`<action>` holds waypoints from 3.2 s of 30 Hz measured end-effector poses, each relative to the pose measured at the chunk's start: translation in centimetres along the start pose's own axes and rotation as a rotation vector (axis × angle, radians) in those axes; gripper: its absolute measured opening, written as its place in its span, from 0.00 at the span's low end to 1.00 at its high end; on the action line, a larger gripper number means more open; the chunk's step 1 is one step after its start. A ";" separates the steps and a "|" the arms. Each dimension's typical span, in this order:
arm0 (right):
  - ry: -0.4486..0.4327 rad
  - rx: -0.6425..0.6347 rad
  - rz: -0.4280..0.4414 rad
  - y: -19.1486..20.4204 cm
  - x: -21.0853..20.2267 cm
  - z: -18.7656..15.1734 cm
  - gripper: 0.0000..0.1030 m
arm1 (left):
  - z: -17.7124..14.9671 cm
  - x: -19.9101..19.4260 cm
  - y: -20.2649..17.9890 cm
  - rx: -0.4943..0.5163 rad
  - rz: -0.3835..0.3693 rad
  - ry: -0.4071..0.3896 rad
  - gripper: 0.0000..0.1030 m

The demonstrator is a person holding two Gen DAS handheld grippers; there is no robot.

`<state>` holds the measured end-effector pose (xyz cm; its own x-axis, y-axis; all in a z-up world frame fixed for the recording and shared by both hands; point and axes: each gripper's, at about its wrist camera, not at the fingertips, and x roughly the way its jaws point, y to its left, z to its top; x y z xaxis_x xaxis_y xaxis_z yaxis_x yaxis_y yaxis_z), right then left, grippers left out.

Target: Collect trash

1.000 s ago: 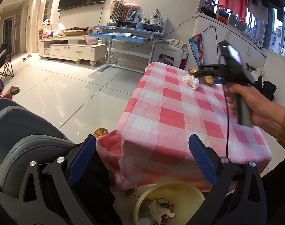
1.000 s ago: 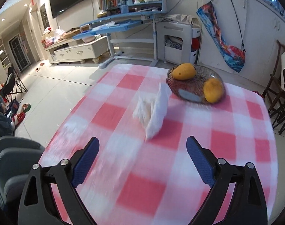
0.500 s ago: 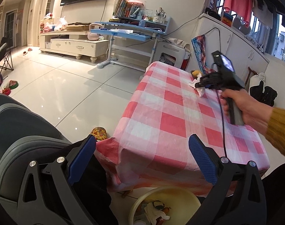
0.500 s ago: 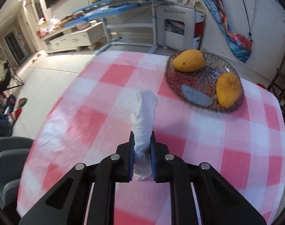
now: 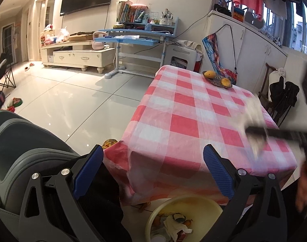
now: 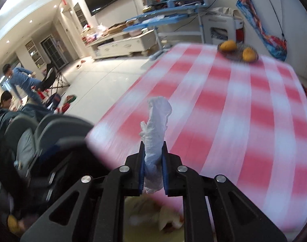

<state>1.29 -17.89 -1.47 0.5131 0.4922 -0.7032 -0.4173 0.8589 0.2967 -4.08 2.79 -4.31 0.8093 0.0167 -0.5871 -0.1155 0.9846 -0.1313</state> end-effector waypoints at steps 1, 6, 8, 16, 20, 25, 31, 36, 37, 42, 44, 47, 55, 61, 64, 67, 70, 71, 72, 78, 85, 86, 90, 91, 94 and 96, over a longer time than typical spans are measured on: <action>0.012 0.000 0.006 0.5 -0.1 -1.0 0.15 | -0.1 -0.1 0.0 0.002 0.001 -0.001 0.93; 0.090 0.012 0.020 2.5 1.1 -6.2 0.15 | -0.7 -0.5 0.2 0.007 0.002 0.003 0.93; 0.128 0.014 0.014 2.5 2.2 -7.6 0.16 | -1.0 -0.7 0.2 0.014 0.001 0.005 0.93; 0.120 0.012 -0.106 1.5 1.8 -8.0 0.59 | -1.2 -1.2 0.0 0.040 -0.007 0.004 0.93; -0.014 -0.012 -0.261 0.9 -1.5 -6.8 0.73 | -1.2 -1.8 -0.2 0.060 -0.011 -0.017 0.93; -0.278 -0.034 -0.563 1.4 -6.9 -6.7 0.91 | -0.8 -3.4 -0.5 0.080 -0.040 -0.086 0.93; -0.342 -0.100 -0.669 1.7 -6.6 -7.5 0.93 | -0.4 -4.8 -1.2 0.112 -0.062 -0.140 0.93; -0.296 -0.078 -0.658 0.8 -5.0 -7.6 0.93 | -0.3 -4.8 -1.1 0.107 -0.057 -0.131 0.93; -0.297 -0.074 -0.657 1.3 -5.6 -8.2 0.93 | -0.2 -4.7 -1.0 0.101 -0.057 -0.128 0.93; -0.290 -0.048 -0.655 0.9 -6.0 -8.6 0.93 | -0.2 -4.5 -0.8 0.092 -0.052 -0.119 0.93; -0.288 -0.047 -0.656 1.0 -6.2 -8.8 0.93 | -0.2 -4.5 -0.8 0.096 -0.051 -0.120 0.93; -0.289 -0.047 -0.659 1.1 -6.0 -8.8 0.93 | -0.2 -4.4 -0.8 0.099 -0.049 -0.119 0.93; -0.305 -0.037 -0.674 1.1 -6.4 -8.9 0.93 | 0.0 -4.3 -0.6 0.091 -0.046 -0.109 0.93; -0.309 -0.034 -0.675 1.1 -6.5 -8.9 0.93 | -0.1 -4.3 -0.7 0.107 -0.050 -0.114 0.93; -0.310 -0.035 -0.674 1.1 -6.5 -8.9 0.93 | -0.2 -4.3 -1.0 0.117 -0.052 -0.116 0.93; -0.310 -0.034 -0.674 1.1 -6.5 -8.9 0.93 | -0.3 -4.3 -1.1 0.125 -0.056 -0.114 0.93; -0.312 -0.032 -0.674 1.1 -6.6 -8.9 0.93 | -0.2 -4.4 -1.2 0.131 -0.058 -0.116 0.93; -0.312 -0.031 -0.674 1.1 -6.6 -8.9 0.93 | -0.3 -4.4 -1.3 0.133 -0.058 -0.116 0.93; -0.312 -0.032 -0.674 1.1 -6.6 -8.9 0.93 | -0.3 -4.4 -1.3 0.135 -0.058 -0.117 0.93; -0.311 -0.034 -0.674 1.1 -6.6 -8.9 0.93 | -0.3 -4.4 -1.4 0.136 -0.058 -0.118 0.93; -0.311 -0.033 -0.674 1.1 -6.6 -9.0 0.93 | -0.3 -4.7 -1.5 0.145 -0.056 -0.130 0.93; -0.311 -0.034 -0.674 1.1 -6.6 -9.0 0.93 | -0.3 -4.7 -1.5 0.146 -0.056 -0.131 0.93; -0.310 -0.034 -0.674 1.1 -6.6 -9.0 0.93 | -0.3 -4.9 -1.4 0.153 -0.052 -0.134 0.93; -0.310 -0.034 -0.673 1.1 -6.6 -9.0 0.93 | -0.3 -4.9 -1.5 0.154 -0.051 -0.135 0.93; -0.309 -0.035 -0.672 1.1 -6.6 -9.0 0.93 | -0.3 -5.0 -1.4 0.155 -0.050 -0.135 0.93; -0.310 -0.034 -0.672 1.1 -6.6 -9.0 0.93 | -0.3 -5.0 -1.4 0.157 -0.051 -0.137 0.93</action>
<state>-9.28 -21.48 -2.30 0.8521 -0.1169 -0.5102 0.0410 0.9866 -0.1577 -8.14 1.24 -1.41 0.8837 -0.0210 -0.4676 0.0102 0.9996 -0.0257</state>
